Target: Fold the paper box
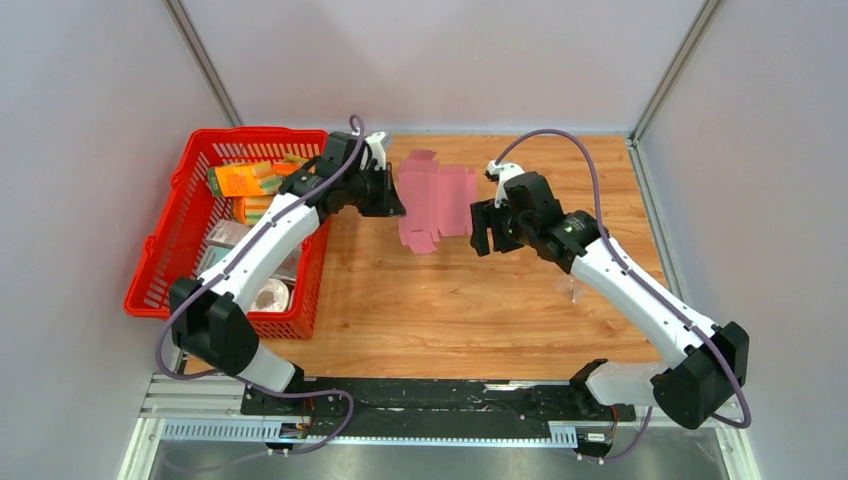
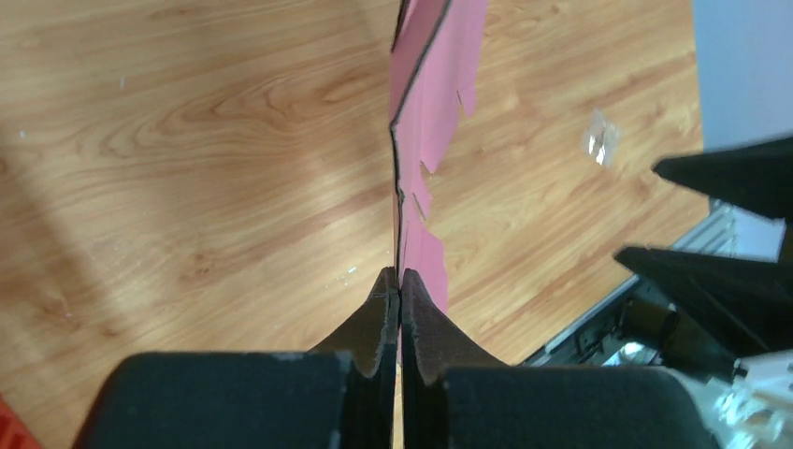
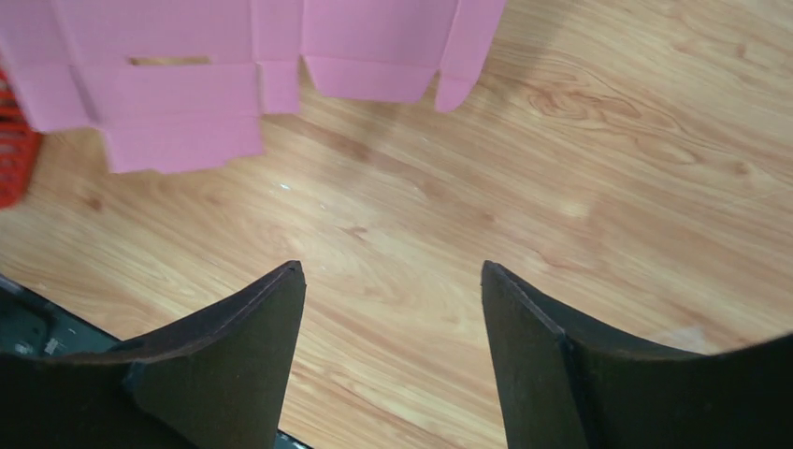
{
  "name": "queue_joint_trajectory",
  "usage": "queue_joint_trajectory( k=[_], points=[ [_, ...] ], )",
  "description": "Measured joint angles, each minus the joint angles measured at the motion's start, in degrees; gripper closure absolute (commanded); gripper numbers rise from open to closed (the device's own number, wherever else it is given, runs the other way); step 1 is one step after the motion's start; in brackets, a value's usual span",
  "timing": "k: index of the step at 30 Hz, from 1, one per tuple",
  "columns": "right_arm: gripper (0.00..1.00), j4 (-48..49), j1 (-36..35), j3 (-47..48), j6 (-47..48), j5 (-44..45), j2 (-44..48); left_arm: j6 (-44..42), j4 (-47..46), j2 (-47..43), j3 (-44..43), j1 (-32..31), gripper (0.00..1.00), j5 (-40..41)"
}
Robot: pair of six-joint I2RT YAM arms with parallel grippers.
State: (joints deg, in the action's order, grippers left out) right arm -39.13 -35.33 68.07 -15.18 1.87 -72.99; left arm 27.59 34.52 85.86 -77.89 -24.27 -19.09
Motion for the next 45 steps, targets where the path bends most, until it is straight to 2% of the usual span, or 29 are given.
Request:
queue_joint_trajectory(
  k=[7,13,18,25,31,37,38,40,41,43,44,45],
  points=[
    [0.30,-0.42,4.96,0.15,12.04,-7.04,0.02,-12.37,13.44,5.14,-13.09,-1.75,1.00,1.62],
    [0.25,1.33,5.57,1.11,16.26,-11.58,0.04,-19.43,15.54,5.79,-8.61,-1.95,1.00,-2.32],
    [0.22,2.62,6.43,2.91,18.29,-11.89,-0.59,-22.08,15.61,4.26,-6.32,-4.00,1.00,-5.90],
    [0.25,6.56,10.75,7.48,22.36,-24.41,-6.27,-24.06,14.58,0.70,-4.46,-6.43,1.00,-9.57],
    [0.28,7.69,10.73,8.87,25.64,-34.29,-8.76,-24.44,13.77,0.59,-3.89,-6.95,1.00,-11.41],
    [0.47,9.35,11.04,9.64,26.45,-40.22,-10.36,-25.00,13.49,0.37,-3.37,-7.34,1.00,-12.57],
    [0.55,9.60,11.06,9.77,26.56,-40.79,-10.86,-25.05,13.33,0.33,-3.34,-7.39,1.00,-12.87],
    [0.63,9.73,11.06,9.86,26.62,-41.48,-11.76,-25.18,12.85,0.02,-2.95,-7.39,1.00,-13.51],
    [0.74,9.77,11.10,9.86,26.56,-41.62,-12.15,-25.24,12.79,-0.13,-2.75,-7.39,1.00,-13.66],
    [0.87,9.90,11.15,9.86,26.23,-41.62,-12.50,-25.46,12.76,-0.37,-2.40,-7.43,1.00,-13.66],
    [0.98,10.05,11.15,9.84,25.92,-41.59,-12.52,-25.59,12.87,-0.42,-2.36,-7.48,0.99,-13.60],
    [1.00,10.21,11.15,9.84,25.53,-41.59,-12.52,-25.64,12.85,-0.42,-2.36,-7.48,0.94,-13.33]
  ],
)
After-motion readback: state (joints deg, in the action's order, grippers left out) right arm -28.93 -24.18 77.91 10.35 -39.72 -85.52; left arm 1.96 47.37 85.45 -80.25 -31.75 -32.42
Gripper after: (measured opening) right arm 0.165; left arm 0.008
